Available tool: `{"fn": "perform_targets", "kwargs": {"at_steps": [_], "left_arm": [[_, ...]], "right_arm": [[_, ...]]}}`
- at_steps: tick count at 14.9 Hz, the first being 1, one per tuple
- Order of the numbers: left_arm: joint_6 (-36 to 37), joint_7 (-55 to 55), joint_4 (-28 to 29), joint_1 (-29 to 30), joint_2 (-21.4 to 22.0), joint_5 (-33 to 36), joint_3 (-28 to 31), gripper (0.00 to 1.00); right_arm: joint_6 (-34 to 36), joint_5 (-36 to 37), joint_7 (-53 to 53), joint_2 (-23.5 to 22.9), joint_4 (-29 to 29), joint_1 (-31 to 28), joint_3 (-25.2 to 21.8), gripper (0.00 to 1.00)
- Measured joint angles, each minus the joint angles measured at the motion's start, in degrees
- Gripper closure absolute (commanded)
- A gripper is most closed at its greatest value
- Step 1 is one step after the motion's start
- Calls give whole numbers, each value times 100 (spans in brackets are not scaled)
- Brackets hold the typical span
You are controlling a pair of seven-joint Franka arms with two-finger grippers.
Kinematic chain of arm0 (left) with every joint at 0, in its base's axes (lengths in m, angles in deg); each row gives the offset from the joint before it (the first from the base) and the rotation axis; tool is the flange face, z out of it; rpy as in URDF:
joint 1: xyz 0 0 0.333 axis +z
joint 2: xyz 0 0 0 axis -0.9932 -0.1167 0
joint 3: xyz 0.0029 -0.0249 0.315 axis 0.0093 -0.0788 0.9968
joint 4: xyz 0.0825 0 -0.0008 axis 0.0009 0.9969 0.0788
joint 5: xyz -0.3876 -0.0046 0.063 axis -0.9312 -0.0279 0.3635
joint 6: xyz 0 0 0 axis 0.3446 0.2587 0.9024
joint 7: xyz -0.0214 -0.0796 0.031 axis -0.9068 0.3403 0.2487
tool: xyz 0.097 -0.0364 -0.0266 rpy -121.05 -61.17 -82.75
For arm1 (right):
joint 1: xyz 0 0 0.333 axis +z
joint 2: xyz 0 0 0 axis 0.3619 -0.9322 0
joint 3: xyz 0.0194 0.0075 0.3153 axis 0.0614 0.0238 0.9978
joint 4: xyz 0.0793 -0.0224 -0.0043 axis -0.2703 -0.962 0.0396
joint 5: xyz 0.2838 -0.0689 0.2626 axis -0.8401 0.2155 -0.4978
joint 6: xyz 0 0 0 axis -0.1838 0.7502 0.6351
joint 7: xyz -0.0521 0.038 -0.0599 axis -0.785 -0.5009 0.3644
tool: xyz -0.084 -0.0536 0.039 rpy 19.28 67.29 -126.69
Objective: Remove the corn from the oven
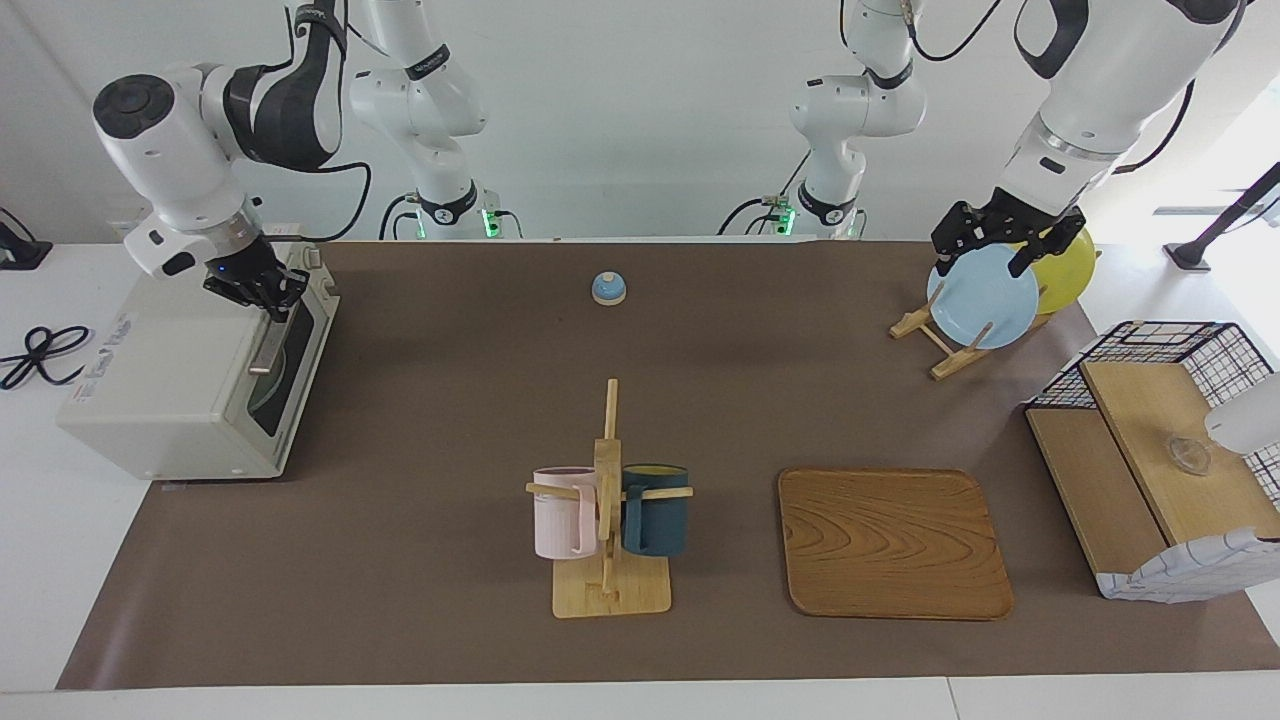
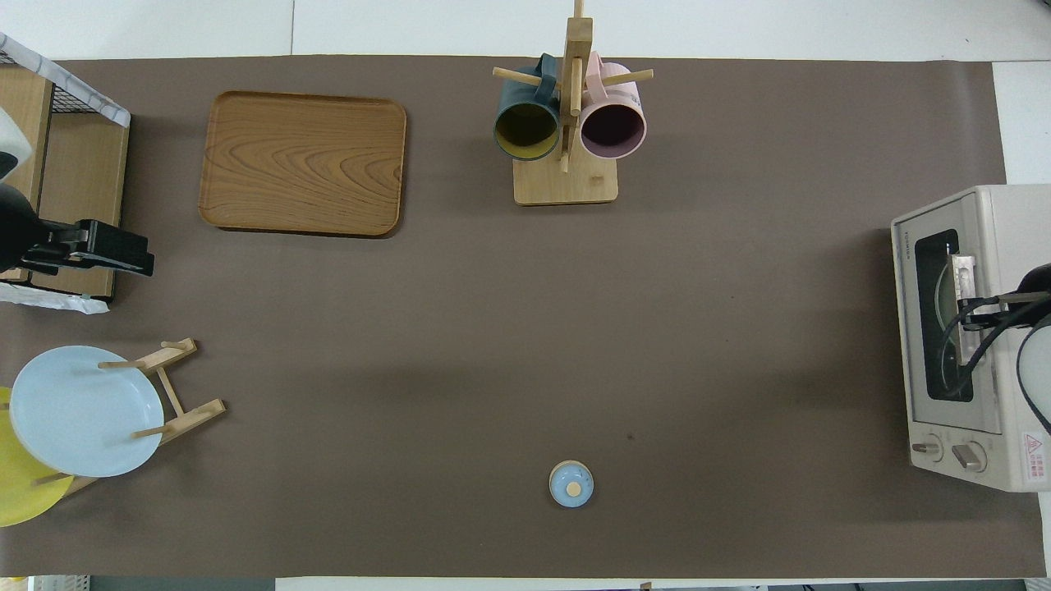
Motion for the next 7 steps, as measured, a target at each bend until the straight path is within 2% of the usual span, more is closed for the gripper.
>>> {"fn": "perform_targets", "kwargs": {"at_steps": [7], "left_arm": [[0, 0, 0, 0, 0, 0, 0, 0]], "right_arm": [[-227, -10, -131, 18, -171, -98, 4, 100]]}}
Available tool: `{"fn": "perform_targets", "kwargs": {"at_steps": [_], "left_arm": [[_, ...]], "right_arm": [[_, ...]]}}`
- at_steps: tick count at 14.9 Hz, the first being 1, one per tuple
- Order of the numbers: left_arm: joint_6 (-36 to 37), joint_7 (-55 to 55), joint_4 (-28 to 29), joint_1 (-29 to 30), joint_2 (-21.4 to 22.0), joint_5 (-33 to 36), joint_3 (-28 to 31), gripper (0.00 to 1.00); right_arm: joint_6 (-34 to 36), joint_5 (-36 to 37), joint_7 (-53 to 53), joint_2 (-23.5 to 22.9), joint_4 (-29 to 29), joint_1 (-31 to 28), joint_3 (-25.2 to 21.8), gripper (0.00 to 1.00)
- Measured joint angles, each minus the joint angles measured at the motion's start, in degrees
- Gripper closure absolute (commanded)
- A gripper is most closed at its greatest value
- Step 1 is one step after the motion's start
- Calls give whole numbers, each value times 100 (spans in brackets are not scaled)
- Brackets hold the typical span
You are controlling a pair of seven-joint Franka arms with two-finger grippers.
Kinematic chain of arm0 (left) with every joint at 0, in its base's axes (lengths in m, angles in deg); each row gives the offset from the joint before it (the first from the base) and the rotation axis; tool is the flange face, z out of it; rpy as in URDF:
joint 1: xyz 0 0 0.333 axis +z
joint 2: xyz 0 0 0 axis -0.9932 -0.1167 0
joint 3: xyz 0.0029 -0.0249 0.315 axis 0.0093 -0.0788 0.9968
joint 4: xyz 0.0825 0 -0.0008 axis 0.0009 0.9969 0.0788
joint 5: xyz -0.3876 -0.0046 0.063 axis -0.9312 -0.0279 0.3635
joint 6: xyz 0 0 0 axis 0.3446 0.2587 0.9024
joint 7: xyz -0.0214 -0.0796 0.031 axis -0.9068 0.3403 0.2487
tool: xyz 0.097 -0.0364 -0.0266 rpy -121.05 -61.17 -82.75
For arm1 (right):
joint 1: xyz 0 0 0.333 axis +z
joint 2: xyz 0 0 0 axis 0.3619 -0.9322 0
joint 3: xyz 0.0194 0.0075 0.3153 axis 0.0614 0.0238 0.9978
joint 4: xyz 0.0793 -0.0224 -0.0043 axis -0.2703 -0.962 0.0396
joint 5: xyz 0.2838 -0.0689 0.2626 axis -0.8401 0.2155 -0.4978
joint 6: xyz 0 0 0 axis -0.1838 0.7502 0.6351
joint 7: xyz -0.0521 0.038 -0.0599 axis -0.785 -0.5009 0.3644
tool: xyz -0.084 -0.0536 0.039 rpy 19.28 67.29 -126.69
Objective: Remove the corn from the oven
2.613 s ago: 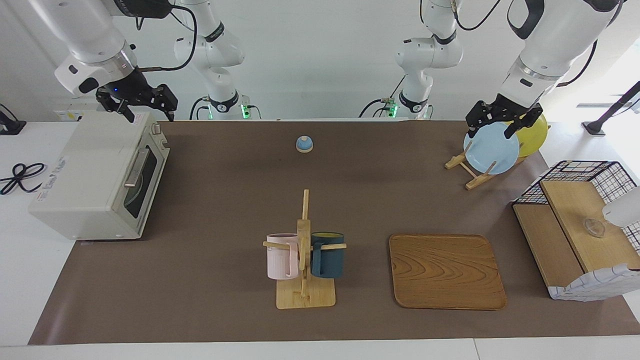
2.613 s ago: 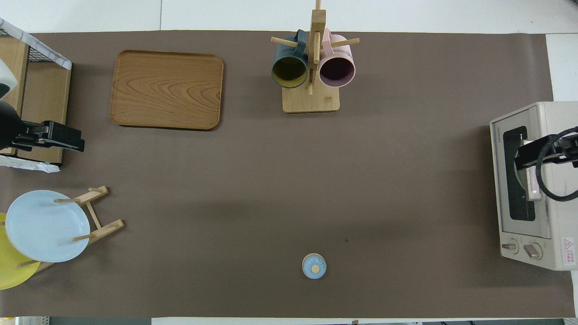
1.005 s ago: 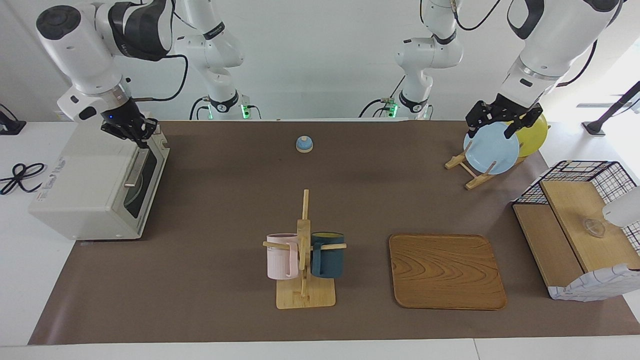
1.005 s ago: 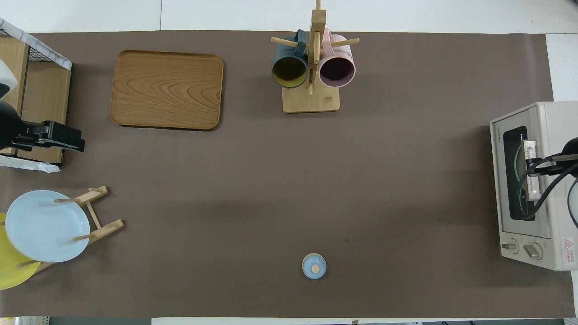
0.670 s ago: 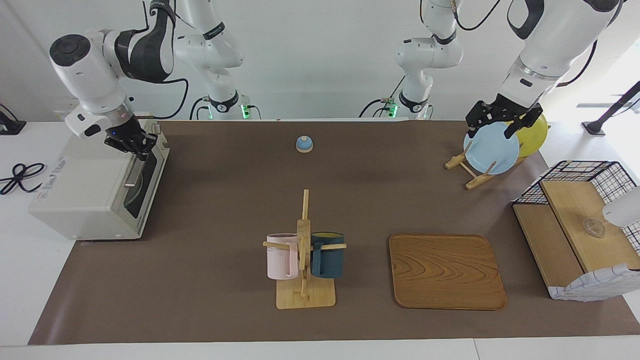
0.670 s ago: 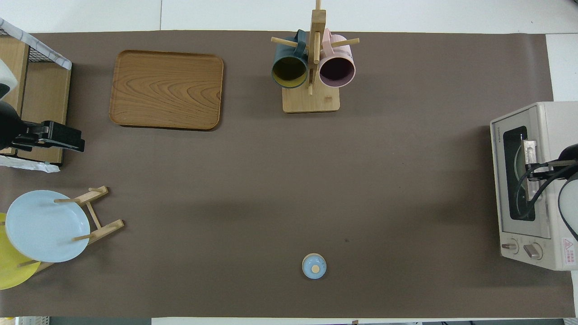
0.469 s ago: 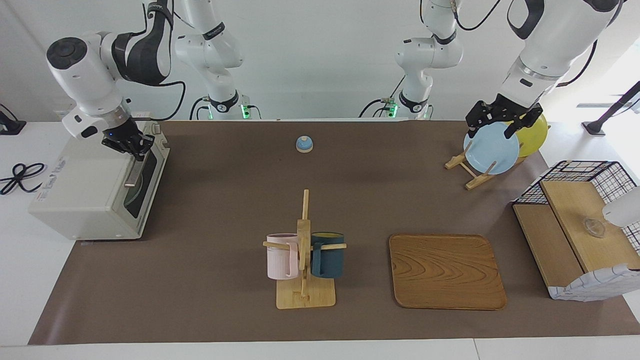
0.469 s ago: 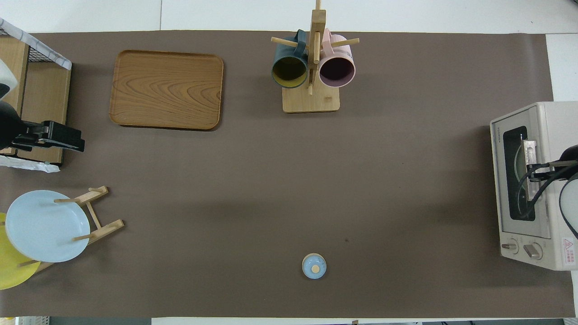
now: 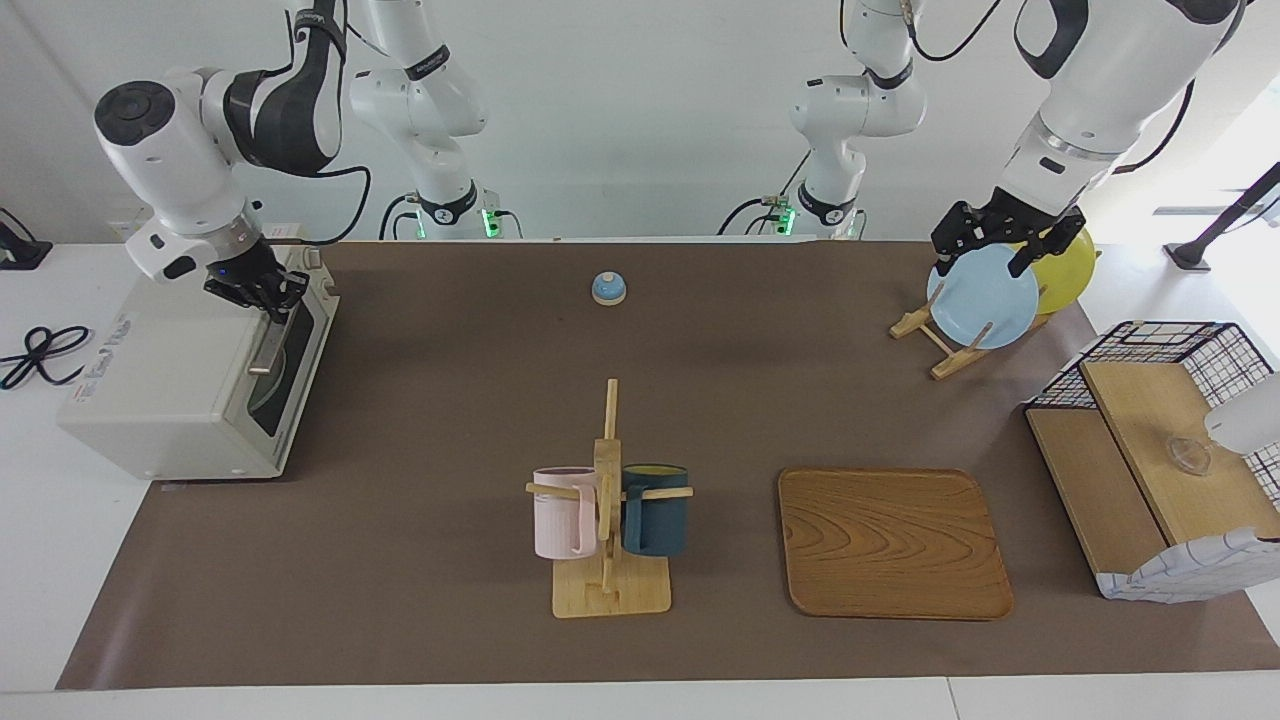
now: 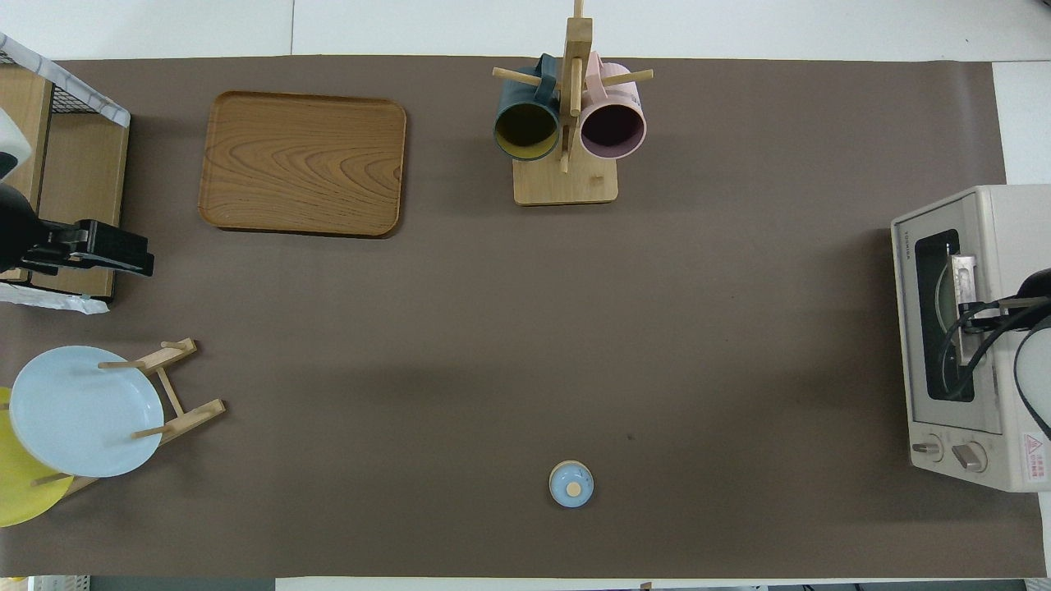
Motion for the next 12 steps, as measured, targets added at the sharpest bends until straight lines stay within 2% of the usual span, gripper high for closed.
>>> {"fn": "perform_targets", "kwargs": {"at_steps": [12], "left_arm": [[0, 0, 0, 0, 0, 0, 0, 0]], "right_arm": [[-2, -95, 0, -11, -12, -1, 9, 100]]}}
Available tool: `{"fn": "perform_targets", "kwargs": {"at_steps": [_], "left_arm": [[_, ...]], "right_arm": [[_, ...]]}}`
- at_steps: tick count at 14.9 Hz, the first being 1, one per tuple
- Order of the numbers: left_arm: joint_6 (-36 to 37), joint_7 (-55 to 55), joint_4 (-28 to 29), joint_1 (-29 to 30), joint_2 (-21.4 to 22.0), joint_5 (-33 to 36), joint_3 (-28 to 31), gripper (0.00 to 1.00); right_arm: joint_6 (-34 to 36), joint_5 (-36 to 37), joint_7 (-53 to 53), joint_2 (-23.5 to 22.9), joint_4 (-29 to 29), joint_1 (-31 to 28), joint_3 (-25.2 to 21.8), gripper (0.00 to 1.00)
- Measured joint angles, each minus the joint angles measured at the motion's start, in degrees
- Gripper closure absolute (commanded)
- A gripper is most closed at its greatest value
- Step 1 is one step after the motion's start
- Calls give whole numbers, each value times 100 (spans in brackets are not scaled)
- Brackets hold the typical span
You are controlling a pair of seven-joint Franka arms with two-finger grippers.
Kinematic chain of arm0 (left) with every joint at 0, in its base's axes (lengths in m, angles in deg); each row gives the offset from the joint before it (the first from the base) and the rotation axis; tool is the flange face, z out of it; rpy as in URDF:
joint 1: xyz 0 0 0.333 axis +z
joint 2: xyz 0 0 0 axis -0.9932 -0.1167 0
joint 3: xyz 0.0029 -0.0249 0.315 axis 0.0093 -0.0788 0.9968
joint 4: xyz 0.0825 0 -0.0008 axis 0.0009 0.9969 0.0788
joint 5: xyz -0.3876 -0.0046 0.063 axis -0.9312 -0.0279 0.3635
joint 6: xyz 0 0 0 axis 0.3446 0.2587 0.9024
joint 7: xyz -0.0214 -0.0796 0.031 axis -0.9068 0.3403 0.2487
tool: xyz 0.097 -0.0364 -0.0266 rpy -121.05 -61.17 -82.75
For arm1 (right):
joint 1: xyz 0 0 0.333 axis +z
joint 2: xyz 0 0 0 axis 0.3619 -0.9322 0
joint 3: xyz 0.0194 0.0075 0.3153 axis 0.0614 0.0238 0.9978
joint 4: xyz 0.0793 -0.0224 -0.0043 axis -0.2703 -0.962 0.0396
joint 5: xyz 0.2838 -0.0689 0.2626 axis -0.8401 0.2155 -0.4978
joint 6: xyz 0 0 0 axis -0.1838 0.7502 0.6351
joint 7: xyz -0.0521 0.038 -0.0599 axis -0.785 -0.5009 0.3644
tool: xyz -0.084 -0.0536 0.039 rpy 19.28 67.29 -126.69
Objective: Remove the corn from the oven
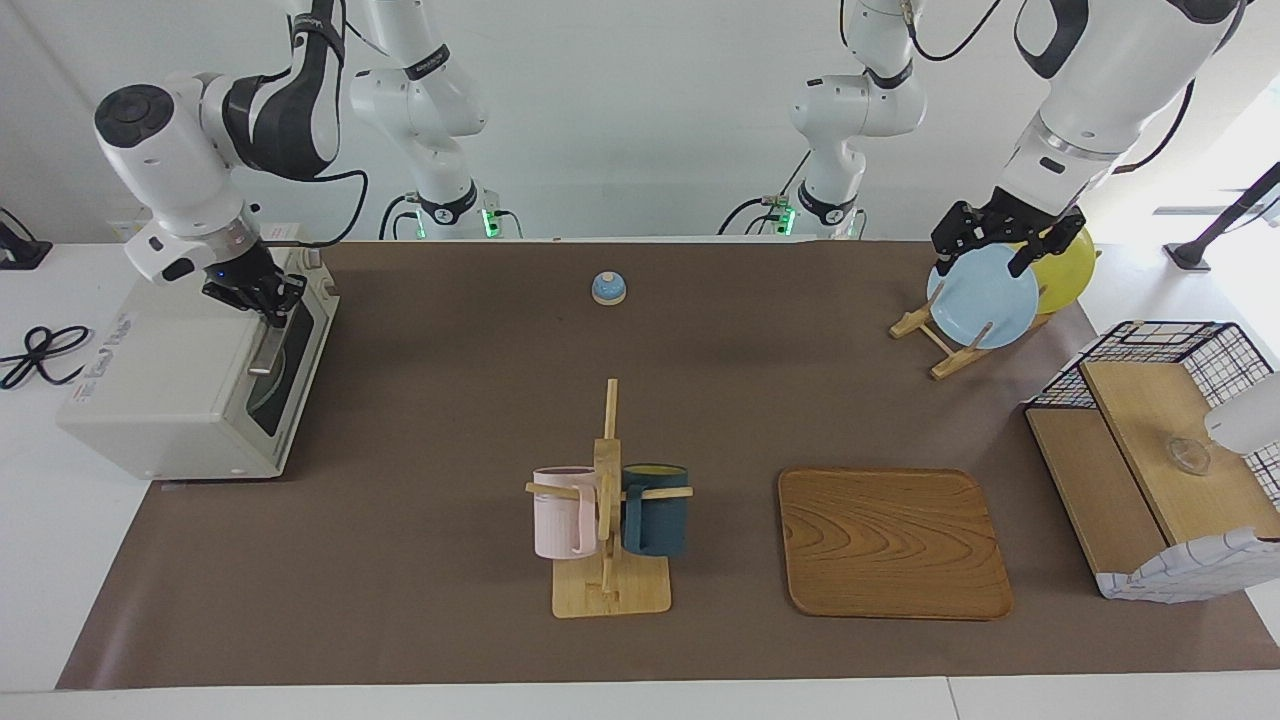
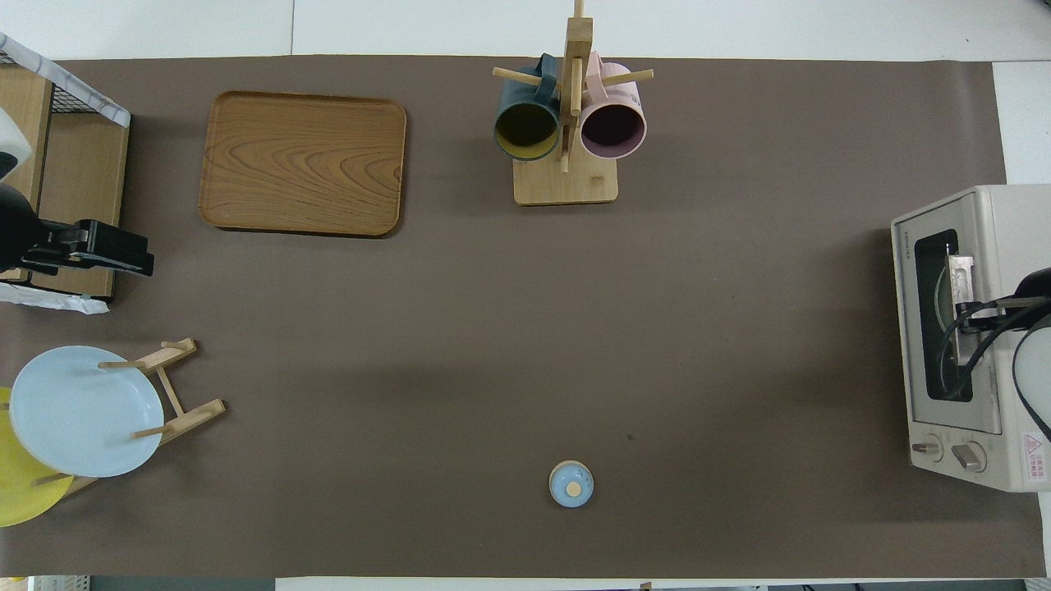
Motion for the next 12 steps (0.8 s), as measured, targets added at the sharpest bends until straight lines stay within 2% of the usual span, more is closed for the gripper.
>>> {"fn": "perform_targets", "kwargs": {"at_steps": [8, 12], "left_arm": [[-10, 0, 0, 0, 0, 0, 0, 0], [-13, 1, 0, 0, 0, 0, 0, 0]], "right_arm": [[-150, -195, 531, -38, -225, 413, 96, 100], [-193, -239, 542, -59, -262, 440, 119, 100]]}}
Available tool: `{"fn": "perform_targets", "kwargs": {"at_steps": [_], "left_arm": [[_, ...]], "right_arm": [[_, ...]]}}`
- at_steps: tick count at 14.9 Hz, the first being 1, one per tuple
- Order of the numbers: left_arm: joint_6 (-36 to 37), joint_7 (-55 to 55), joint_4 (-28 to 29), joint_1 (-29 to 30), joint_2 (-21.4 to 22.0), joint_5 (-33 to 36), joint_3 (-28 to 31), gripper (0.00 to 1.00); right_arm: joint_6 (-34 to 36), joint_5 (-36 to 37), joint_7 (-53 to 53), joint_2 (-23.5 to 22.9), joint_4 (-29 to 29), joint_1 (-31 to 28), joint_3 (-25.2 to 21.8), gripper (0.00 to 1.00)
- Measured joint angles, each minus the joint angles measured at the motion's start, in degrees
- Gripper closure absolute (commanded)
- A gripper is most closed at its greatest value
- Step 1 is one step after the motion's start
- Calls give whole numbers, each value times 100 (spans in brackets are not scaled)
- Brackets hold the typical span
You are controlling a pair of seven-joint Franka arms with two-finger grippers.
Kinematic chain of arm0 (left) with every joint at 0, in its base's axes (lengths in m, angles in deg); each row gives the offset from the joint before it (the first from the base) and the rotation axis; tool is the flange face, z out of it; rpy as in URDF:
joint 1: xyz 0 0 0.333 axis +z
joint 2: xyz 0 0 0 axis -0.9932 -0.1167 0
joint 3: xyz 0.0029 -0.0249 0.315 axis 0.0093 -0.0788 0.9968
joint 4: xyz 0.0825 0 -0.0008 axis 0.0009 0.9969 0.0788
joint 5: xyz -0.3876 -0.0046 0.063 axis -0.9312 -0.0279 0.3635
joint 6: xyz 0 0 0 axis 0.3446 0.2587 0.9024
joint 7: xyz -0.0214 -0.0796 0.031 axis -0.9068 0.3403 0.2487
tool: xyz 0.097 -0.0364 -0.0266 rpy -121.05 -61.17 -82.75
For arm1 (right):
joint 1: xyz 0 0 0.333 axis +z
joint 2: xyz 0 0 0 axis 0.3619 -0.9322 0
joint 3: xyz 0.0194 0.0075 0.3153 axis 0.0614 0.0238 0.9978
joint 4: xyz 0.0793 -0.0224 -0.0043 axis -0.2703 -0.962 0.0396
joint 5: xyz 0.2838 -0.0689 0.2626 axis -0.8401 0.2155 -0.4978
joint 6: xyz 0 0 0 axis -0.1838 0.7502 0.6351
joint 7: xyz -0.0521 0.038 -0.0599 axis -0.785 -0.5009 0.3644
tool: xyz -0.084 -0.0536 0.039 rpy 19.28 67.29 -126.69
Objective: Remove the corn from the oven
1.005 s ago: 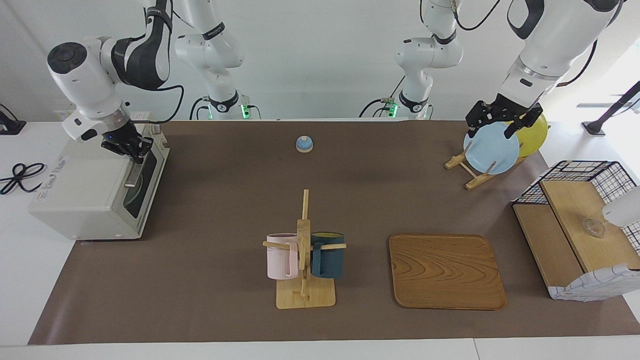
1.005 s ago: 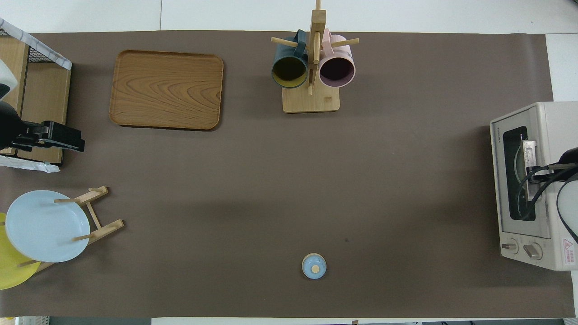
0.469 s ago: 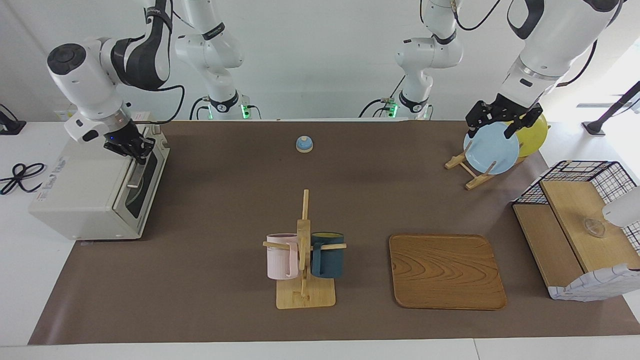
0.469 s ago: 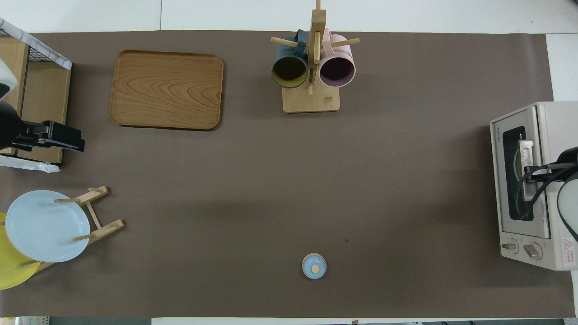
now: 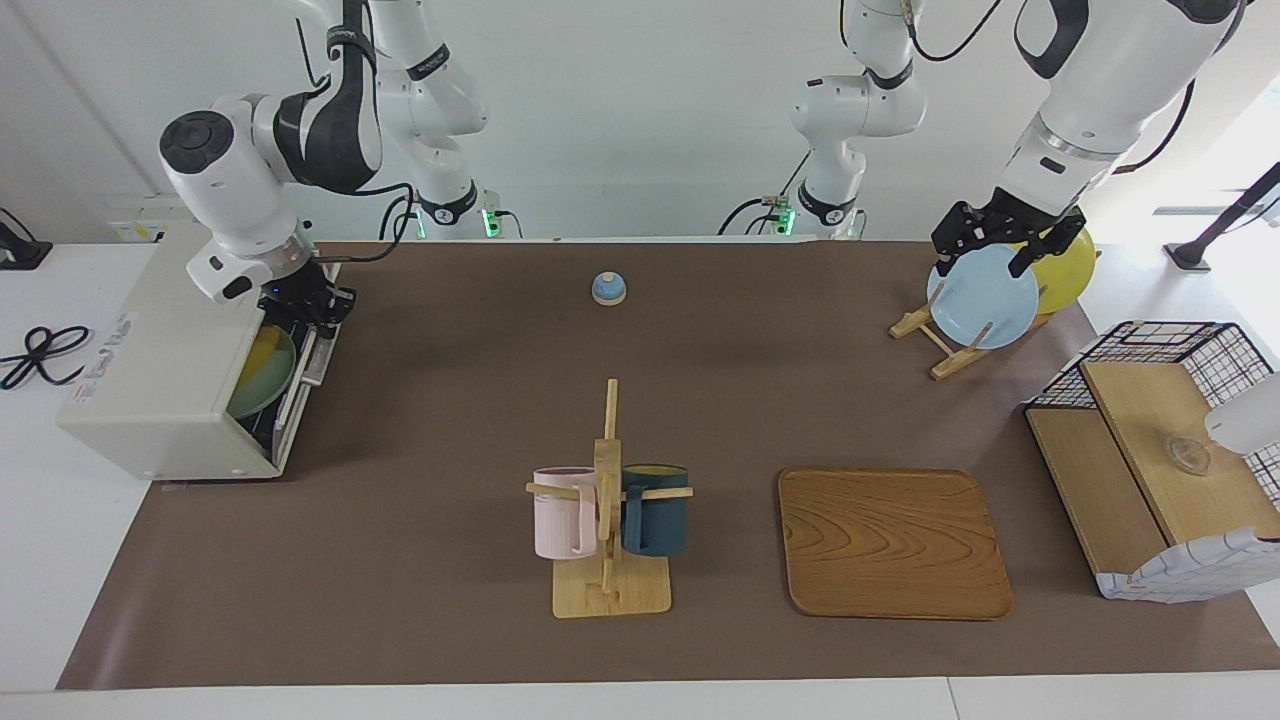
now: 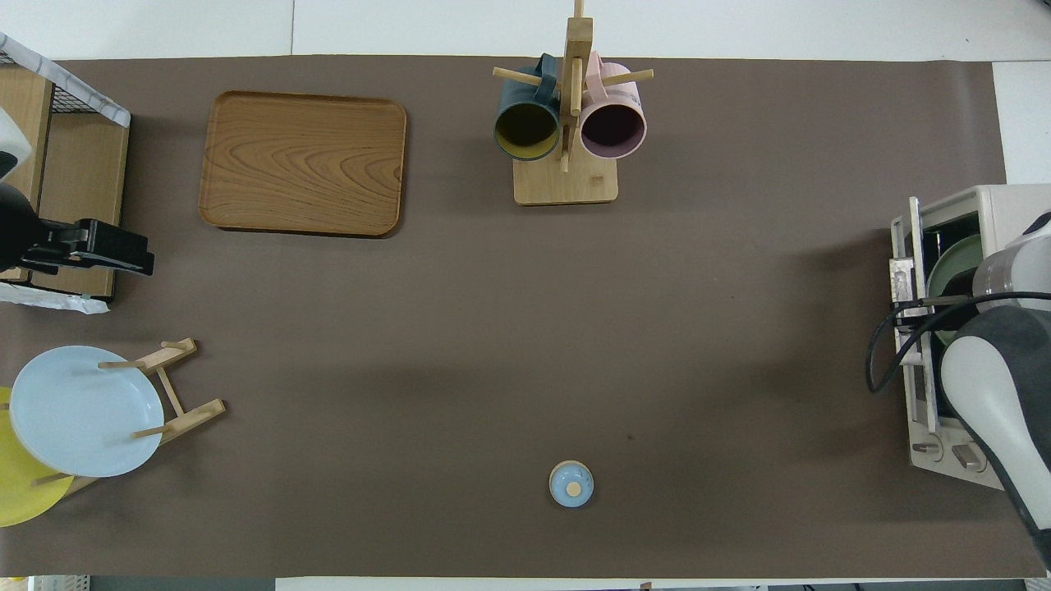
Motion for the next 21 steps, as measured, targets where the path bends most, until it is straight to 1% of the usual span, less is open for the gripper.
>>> {"fn": "perform_targets", "kwargs": {"at_steps": [9, 13, 21], "left_arm": [[-14, 1, 0, 0, 0, 0, 1, 0], [-57, 9, 0, 0, 0, 0, 2, 0], [-69, 9, 2, 0, 0, 0, 3, 0]], "right_arm": [[-309, -170, -1, -47, -218, 104, 53, 100], [-483, -235, 8, -197, -310, 230, 76, 100], [-1231, -322, 55, -552, -576, 433, 144, 100]]}}
